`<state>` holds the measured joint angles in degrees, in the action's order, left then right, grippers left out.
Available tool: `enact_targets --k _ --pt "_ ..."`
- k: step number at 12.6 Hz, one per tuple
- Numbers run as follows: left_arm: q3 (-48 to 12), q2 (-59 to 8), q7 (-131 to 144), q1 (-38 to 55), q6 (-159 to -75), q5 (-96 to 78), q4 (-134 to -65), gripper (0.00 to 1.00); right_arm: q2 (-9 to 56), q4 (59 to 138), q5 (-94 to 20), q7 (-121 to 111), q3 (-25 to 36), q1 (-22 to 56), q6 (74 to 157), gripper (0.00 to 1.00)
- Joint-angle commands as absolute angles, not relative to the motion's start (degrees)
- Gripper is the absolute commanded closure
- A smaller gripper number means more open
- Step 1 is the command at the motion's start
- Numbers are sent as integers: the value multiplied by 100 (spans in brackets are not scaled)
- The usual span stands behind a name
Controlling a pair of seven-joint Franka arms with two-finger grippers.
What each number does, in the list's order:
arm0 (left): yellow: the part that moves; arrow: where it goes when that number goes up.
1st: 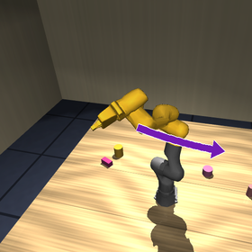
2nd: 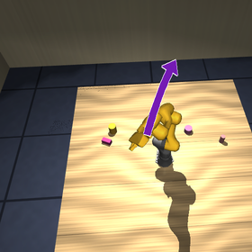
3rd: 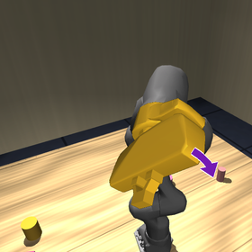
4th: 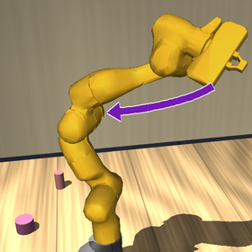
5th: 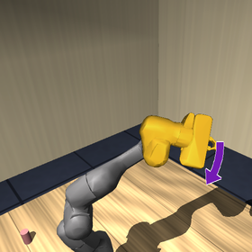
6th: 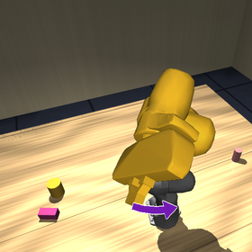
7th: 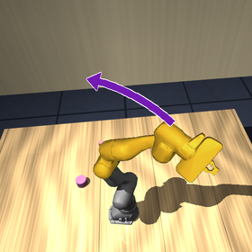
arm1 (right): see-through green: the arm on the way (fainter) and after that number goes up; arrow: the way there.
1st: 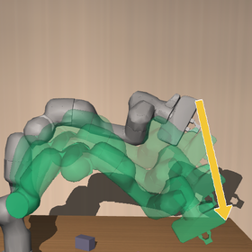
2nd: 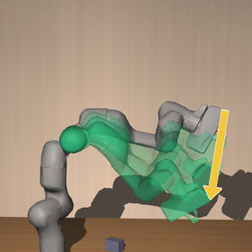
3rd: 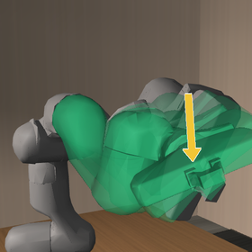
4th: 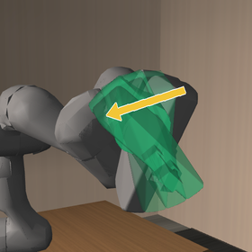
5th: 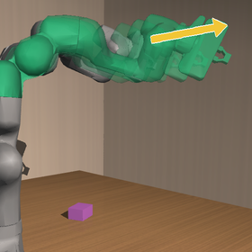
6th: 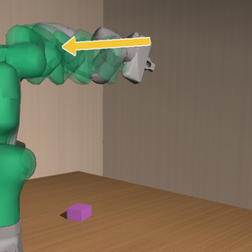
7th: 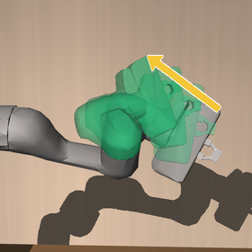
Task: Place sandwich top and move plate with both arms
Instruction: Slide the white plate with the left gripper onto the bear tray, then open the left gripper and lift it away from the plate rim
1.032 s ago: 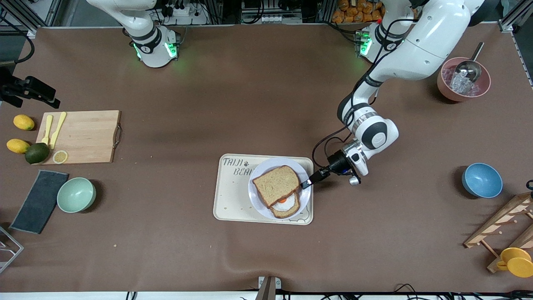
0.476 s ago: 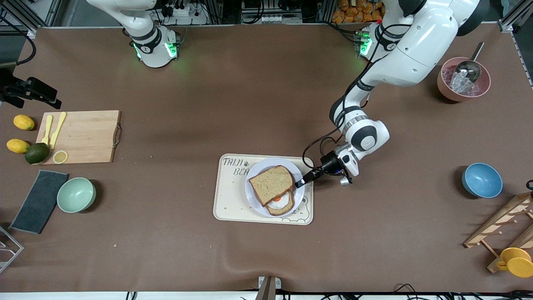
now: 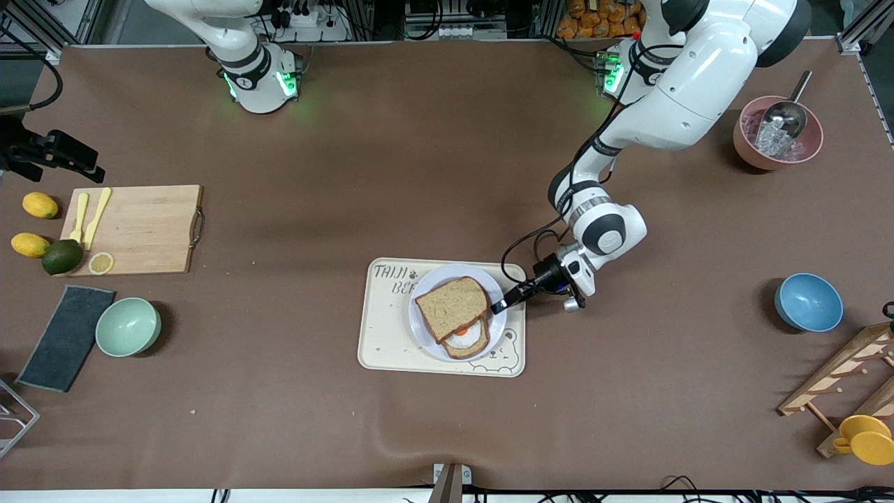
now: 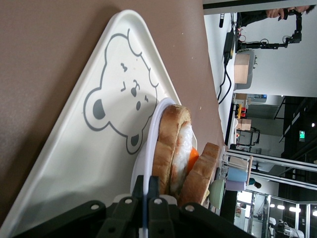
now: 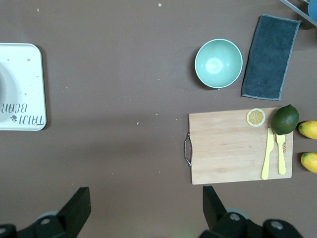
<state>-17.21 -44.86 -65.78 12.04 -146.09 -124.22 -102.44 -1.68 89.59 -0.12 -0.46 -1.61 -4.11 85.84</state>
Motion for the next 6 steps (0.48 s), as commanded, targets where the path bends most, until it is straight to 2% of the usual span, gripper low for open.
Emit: enact_targets --k 1,2,3,6 --pt "-1565 -4588 -7029 1301 -14669 -12498 -10090 74 -193 8947 9 9 -264 -510 8517 0" --pt "-1547 -4579 -7110 1283 -14669 -12498 -10090 18 -193 8947 9 9 -272 -510 8517 0" --pt "-1529 -4536 -7102 1275 -14669 -12507 -10090 0 -193 8947 9 9 -272 -510 8517 0" --pt "-1538 -4404 -7041 1230 -14869 -12524 -10099 0 -185 8956 9 9 -272 -510 8437 0"
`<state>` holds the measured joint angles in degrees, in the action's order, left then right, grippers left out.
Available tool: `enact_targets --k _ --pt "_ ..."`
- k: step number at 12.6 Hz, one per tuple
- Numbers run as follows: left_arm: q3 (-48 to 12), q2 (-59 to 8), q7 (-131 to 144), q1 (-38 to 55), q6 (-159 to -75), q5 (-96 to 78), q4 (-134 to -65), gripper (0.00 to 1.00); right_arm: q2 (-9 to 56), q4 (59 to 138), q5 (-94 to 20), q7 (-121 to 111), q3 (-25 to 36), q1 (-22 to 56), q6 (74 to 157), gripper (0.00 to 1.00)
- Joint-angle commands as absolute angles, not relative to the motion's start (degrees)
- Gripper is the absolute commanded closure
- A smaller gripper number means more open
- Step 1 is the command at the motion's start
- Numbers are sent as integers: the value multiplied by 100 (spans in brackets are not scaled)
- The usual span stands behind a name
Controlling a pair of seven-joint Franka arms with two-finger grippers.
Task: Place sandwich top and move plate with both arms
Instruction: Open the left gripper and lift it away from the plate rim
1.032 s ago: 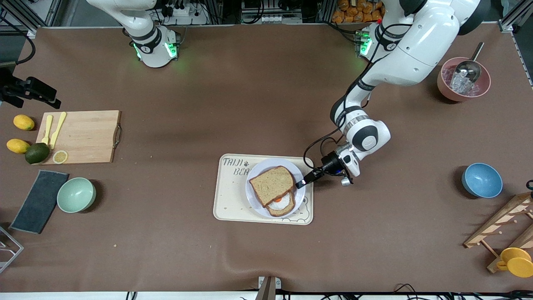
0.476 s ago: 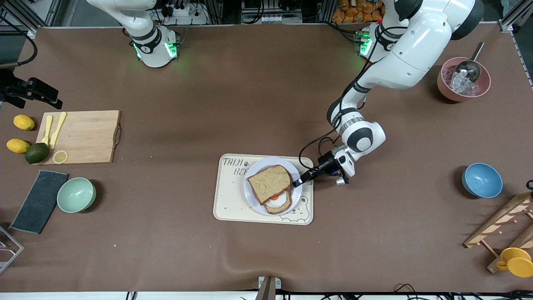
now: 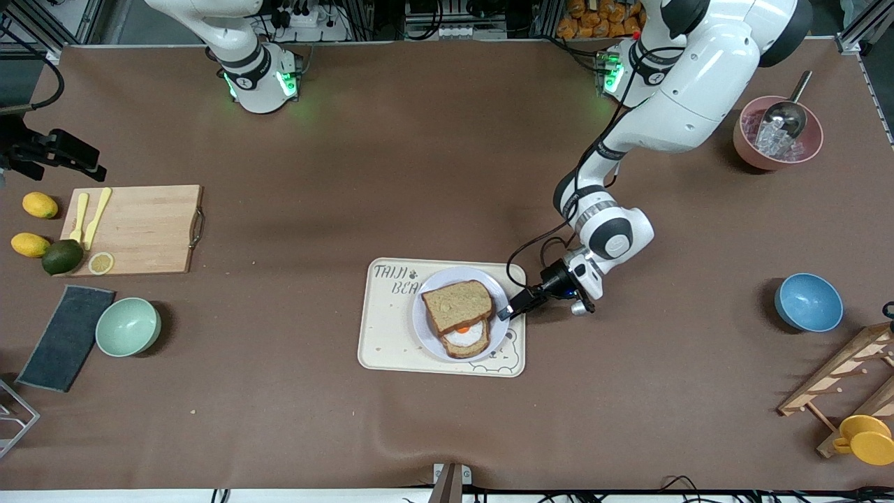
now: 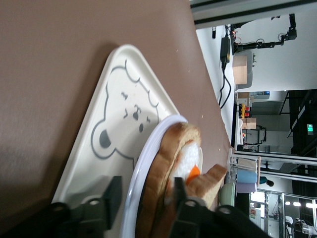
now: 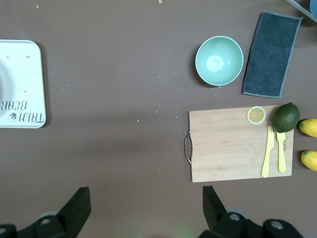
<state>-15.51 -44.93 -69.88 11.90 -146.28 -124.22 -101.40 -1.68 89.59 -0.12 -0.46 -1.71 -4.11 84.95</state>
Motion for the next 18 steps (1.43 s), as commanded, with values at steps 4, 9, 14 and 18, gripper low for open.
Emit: enact_targets --k 4,9,14,18 --pt "-1600 -4018 -6541 1274 -15459 -12595 -10125 0 -185 8930 9 18 -272 -492 8437 0" --pt "-1731 -3639 -6337 1344 -16872 -12489 -10055 0 -184 8930 9 18 -272 -501 8429 0" --pt "-1583 -3770 -6319 995 -17112 -10622 -10063 0 -176 8930 9 9 -272 -519 8438 0" --pt "-1573 -3806 -6311 387 -17095 -8968 -10336 0 -176 8956 0 -9 -272 -536 8429 0"
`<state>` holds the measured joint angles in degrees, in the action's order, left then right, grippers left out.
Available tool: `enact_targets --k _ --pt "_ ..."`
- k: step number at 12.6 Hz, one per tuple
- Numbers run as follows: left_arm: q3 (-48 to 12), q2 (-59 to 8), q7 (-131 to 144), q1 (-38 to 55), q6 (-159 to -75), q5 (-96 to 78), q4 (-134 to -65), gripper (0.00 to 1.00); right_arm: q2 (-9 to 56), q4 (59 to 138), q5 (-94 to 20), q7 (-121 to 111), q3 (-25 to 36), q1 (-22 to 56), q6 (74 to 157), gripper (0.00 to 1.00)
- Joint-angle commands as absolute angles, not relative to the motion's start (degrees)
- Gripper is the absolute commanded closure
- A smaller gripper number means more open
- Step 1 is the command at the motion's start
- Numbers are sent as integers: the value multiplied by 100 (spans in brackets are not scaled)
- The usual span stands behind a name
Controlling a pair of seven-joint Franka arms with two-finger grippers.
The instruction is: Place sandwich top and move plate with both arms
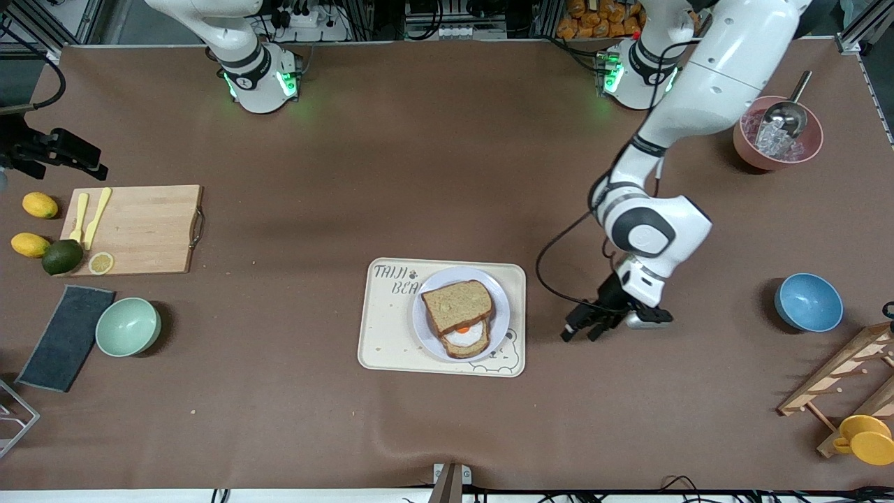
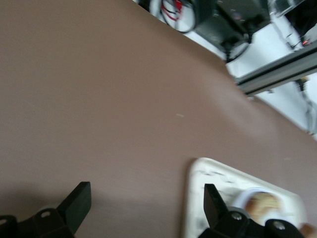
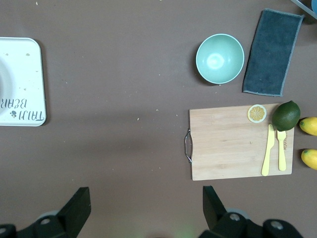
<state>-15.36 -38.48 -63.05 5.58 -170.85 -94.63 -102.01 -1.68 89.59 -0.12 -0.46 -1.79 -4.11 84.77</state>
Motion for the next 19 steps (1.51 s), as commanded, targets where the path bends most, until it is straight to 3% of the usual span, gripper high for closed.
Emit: enact_targets --k 1,4,7,9,12,15,19 --pt "-1565 -3823 -6311 308 -17086 -8747 -10336 0 -176 8965 9 -17 -272 -545 8429 0" --pt "-1529 -3788 -6319 -208 -16903 -7319 -10528 0 -167 8956 9 -26 -272 -528 8429 0" --pt "-1372 -3605 -6311 -764 -15894 -6243 -10564 0 -167 8956 9 -35 -272 -527 8420 0" --pt "-803 -3289 -5892 -651 -15043 -5656 -10591 0 -167 8956 9 -35 -272 -519 8420 0" --pt "217 -2735 -4258 -55 -13723 -3451 -10381 0 -167 8956 9 -35 -272 -510 8420 0" --pt "456 -2199 -3117 122 -13010 -2553 -10319 0 -167 8956 9 -35 -272 -510 8420 0" --pt "448 -1522 -1190 211 -11377 -872 -9477 0 -167 8947 9 -44 -272 -545 8420 0"
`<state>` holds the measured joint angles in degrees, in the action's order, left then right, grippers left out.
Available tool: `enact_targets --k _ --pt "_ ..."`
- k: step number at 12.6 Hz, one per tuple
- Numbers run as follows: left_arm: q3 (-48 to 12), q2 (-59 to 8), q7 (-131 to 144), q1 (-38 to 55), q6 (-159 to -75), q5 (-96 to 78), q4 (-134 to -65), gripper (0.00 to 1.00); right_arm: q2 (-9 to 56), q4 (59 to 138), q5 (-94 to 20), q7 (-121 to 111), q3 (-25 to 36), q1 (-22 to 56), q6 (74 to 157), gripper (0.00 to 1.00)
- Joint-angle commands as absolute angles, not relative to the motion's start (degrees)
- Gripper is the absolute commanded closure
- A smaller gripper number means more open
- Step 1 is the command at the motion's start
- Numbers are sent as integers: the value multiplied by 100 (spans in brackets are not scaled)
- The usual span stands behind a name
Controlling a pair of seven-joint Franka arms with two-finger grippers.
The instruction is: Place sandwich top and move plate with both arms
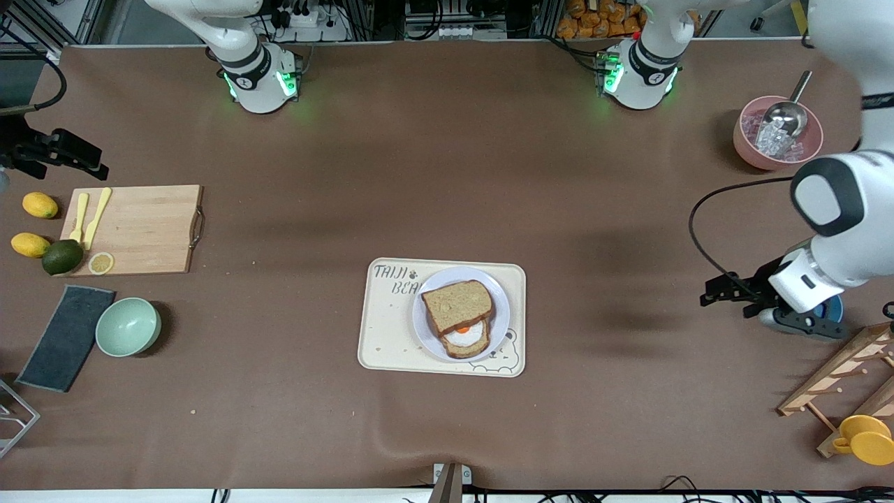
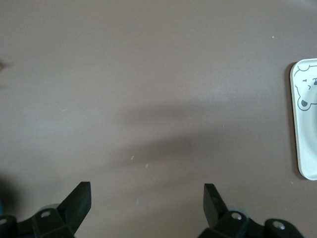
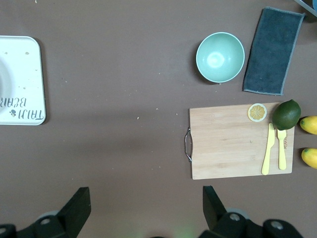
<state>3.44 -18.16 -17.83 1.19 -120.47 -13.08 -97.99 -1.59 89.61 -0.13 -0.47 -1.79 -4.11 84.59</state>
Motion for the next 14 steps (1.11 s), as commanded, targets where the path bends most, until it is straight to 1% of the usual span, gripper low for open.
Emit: enact_targets --k 1,5,7,9,11,14 --pt "413 -1390 -908 211 -10990 -592 -9248 0 -167 8947 9 -44 -272 -545 8420 0" --pt "387 -757 -125 176 -9820 -448 -8816 0 -167 8947 9 -44 -272 -536 8429 0" --pt "142 -432 603 176 -9371 -422 -8807 0 -167 8947 9 -44 -272 -545 8429 0" --pt "62 -125 808 150 -9133 -396 -8859 0 -167 8947 9 -44 -272 -545 8437 0" --pt "27 70 721 167 -9053 -11 -8859 0 -167 8947 9 -44 -272 -519 8455 0" --pt "-455 123 -146 -95 -8904 176 -8833 0 -167 8956 9 -44 -272 -545 8438 0"
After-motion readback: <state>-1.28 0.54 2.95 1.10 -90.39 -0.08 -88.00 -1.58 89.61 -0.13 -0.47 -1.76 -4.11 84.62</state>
